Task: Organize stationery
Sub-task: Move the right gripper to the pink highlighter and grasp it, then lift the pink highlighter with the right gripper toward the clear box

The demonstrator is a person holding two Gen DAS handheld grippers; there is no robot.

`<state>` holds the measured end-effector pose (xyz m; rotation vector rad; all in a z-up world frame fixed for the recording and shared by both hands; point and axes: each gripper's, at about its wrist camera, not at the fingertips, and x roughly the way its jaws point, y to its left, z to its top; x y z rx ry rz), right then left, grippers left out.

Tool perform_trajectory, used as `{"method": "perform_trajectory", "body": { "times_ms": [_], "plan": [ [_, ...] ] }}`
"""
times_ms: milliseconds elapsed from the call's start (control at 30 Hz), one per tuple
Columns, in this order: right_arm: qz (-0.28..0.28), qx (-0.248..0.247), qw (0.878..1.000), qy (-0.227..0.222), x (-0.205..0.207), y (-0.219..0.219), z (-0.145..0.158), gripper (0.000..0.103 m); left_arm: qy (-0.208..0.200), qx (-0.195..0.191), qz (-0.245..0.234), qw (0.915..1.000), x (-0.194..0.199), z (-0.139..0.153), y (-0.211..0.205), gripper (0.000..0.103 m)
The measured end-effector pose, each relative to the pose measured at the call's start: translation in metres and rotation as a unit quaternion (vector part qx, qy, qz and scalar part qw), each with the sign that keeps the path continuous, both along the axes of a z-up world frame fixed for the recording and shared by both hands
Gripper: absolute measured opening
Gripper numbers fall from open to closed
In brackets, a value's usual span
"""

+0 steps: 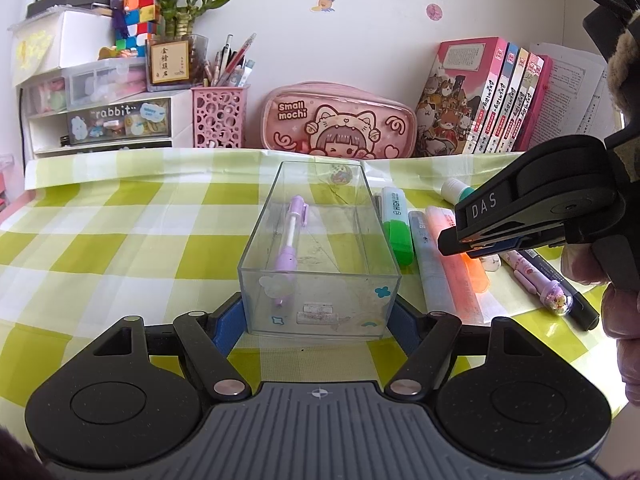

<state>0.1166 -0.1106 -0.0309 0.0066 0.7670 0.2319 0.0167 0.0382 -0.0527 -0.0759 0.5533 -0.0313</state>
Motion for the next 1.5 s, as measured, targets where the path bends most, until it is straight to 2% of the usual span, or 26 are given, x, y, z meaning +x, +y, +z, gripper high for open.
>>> {"method": "perform_trajectory", "body": {
  "times_ms": [100, 167, 333, 467, 533, 700, 900, 1167, 1500],
  "plan": [
    [-0.012, -0.037, 0.999, -0.011, 0.000, -0.004, 0.000, 0.021, 0.000, 0.000, 0.000, 1.0000, 0.000, 0.000, 0.000, 0.073],
    [-0.017, -0.034, 0.999, -0.008, 0.001, -0.009, -0.001, 0.021, 0.000, 0.000, 0.000, 1.0000, 0.000, 0.000, 0.000, 0.073],
    [0.021, 0.047, 0.999, 0.008, -0.001, -0.016, 0.003, 0.021, 0.000, 0.000, 0.000, 1.0000, 0.000, 0.000, 0.000, 0.073],
    [0.037, 0.079, 0.996, 0.028, 0.002, -0.014, -0.001, 0.021, 0.000, 0.000, 0.000, 1.0000, 0.000, 0.000, 0.000, 0.073],
    [0.027, 0.066, 0.997, 0.032, 0.004, -0.013, -0.004, 0.018, 0.000, 0.000, 0.000, 1.0000, 0.000, 0.000, 0.000, 0.073],
    [0.010, 0.049, 0.998, 0.036, 0.007, -0.018, -0.008, 0.018, 0.000, 0.000, 0.000, 1.0000, 0.000, 0.000, 0.000, 0.073],
    [0.019, 0.027, 0.999, 0.031, 0.007, -0.009, -0.013, 0.023, 0.000, 0.000, 0.000, 1.0000, 0.000, 0.000, 0.000, 0.073],
    [0.011, 0.022, 0.999, 0.021, 0.007, -0.009, -0.013, 0.021, 0.000, 0.000, 0.000, 1.0000, 0.000, 0.000, 0.000, 0.073],
    [-0.009, 0.097, 0.995, 0.017, 0.004, -0.029, 0.005, 0.020, 0.000, 0.000, 0.000, 1.0000, 0.000, 0.000, 0.000, 0.073]
  ]
}}
